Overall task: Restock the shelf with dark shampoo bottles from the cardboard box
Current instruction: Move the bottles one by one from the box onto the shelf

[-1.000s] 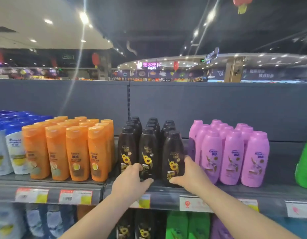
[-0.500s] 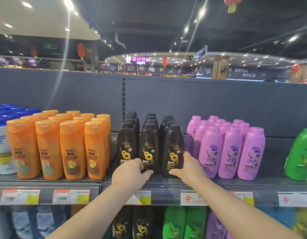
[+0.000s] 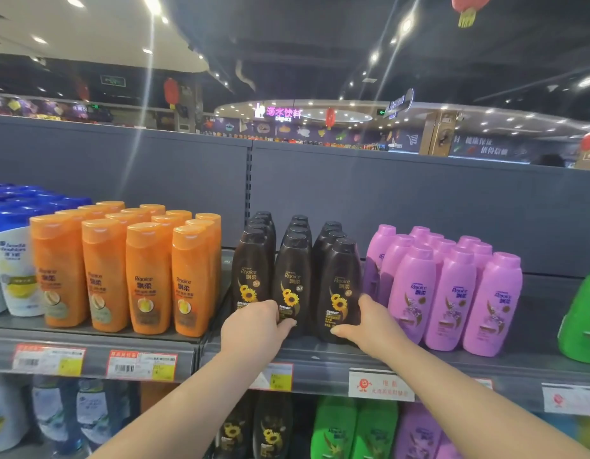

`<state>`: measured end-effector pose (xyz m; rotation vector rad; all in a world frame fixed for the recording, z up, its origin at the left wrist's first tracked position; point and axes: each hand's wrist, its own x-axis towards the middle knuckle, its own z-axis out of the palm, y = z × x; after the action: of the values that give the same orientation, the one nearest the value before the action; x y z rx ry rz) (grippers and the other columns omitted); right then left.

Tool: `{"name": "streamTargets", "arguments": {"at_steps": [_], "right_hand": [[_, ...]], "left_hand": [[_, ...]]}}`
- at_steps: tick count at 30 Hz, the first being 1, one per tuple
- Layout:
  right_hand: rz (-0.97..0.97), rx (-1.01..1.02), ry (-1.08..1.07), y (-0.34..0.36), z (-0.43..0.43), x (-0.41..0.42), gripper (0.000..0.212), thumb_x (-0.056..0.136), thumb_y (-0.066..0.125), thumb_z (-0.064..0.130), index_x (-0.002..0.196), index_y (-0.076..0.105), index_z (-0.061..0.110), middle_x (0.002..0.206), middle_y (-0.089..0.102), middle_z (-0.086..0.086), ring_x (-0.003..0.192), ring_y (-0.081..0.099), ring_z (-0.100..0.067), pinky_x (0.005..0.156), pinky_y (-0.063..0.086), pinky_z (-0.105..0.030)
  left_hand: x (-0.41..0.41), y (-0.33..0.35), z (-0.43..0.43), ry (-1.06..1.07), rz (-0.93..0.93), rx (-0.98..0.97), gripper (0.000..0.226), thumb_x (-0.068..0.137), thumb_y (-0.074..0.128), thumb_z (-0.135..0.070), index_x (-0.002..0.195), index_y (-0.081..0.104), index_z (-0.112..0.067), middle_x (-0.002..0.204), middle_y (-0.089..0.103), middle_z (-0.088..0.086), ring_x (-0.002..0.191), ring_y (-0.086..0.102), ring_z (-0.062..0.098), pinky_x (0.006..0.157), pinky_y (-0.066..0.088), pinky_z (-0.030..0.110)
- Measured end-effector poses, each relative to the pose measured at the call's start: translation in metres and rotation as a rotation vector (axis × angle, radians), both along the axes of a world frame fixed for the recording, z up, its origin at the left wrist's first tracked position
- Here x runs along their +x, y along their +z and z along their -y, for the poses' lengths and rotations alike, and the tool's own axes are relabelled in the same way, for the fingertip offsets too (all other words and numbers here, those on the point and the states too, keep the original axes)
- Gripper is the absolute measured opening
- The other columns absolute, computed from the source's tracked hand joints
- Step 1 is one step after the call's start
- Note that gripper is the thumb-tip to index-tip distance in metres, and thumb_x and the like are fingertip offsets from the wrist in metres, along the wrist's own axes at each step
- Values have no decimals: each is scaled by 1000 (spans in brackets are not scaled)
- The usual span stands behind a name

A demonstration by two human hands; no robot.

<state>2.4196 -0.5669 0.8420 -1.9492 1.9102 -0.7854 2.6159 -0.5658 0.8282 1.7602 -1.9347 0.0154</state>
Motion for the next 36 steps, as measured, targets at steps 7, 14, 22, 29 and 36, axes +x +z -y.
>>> {"name": "streamTargets", "arguments": {"at_steps": [7, 14, 22, 29, 36], "right_hand": [[-10, 3, -5, -3, 0, -1, 44, 77, 72, 34, 100, 36, 23, 114, 58, 0, 89, 50, -10, 68, 42, -19], [27, -12, -14, -5, 1, 0, 47, 77, 72, 33, 104, 36, 23, 118, 58, 0, 89, 47, -9, 69, 40, -20], [148, -271, -81, 24, -2, 4, 72, 69, 74, 47, 127, 37, 22, 128, 51, 0, 109, 51, -15, 81, 45, -27], [-39, -534, 28, 73, 0, 16, 55, 82, 63, 45, 131, 43, 29, 131, 47, 1, 113, 47, -16, 85, 38, -24], [-76, -462, 35, 81, 7, 20, 40, 84, 63, 39, 121, 54, 26, 128, 50, -1, 104, 54, -15, 77, 39, -19]], "left_hand": [[-6, -1, -1, 43, 47, -30, 29, 89, 46, -54, 82, 48, -26, 69, 53, -9, 64, 56, 10, 57, 45, 22], [-3, 0, -4, -6, 18, -26, 31, 87, 47, -54, 85, 52, -23, 71, 55, -9, 65, 56, 9, 58, 47, 23], [15, 39, -6, -50, -127, -548, 47, 78, 67, -41, 117, 51, -22, 117, 53, 2, 107, 51, 22, 86, 46, 37], [25, 94, 21, -39, -50, -332, 63, 83, 63, -40, 138, 36, -25, 146, 34, 3, 135, 27, 26, 108, 32, 43], [33, 87, 23, -66, -128, -279, 44, 85, 63, -32, 126, 51, -25, 129, 43, 2, 118, 41, 21, 92, 44, 33]]}}
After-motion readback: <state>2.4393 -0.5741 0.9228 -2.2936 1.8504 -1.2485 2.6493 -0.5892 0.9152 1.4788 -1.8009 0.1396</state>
